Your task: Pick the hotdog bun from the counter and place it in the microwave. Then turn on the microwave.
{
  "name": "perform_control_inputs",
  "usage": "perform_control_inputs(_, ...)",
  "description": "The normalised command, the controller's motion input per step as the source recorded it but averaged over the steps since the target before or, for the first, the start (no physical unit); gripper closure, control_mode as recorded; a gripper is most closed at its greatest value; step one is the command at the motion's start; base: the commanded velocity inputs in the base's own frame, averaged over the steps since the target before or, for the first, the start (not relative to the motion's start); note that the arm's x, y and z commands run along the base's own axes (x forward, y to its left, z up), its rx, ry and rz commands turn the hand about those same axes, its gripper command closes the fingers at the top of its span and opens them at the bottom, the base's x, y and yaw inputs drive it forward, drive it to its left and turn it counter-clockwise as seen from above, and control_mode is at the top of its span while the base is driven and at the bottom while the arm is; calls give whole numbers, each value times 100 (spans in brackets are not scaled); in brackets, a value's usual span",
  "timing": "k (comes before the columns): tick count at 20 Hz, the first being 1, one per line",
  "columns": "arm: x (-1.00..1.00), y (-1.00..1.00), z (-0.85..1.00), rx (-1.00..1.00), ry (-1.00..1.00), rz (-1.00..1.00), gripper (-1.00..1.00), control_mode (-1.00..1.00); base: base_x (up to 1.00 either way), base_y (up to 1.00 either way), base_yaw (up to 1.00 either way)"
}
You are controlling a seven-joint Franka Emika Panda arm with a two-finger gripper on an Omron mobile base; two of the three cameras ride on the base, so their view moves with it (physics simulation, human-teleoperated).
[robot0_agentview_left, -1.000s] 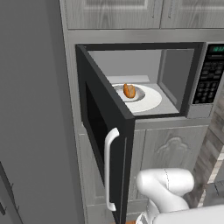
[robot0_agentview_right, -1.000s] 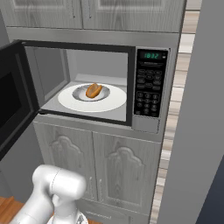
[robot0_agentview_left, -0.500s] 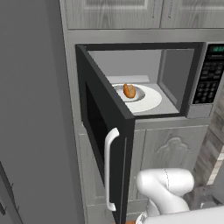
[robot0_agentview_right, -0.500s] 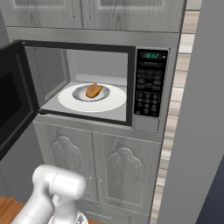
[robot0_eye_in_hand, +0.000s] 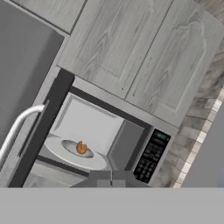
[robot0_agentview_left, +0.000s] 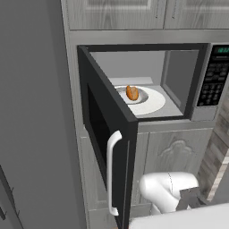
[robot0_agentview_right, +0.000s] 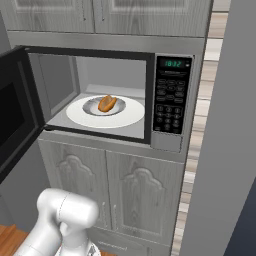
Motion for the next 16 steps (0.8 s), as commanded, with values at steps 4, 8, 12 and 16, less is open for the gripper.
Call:
perform_control_inputs(4, 15, 19, -5, 0, 0, -4, 100, -100, 0, 0, 0)
perform_control_inputs(8, 16, 14, -9, 0, 0, -4, 100, -100, 0, 0, 0)
perform_control_inputs(12, 16, 14, -10, 0, 0, -4, 100, -100, 0, 0, 0)
perform_control_inputs(16, 20, 15, -12, 0, 0, -3, 100, -100, 0, 0, 0)
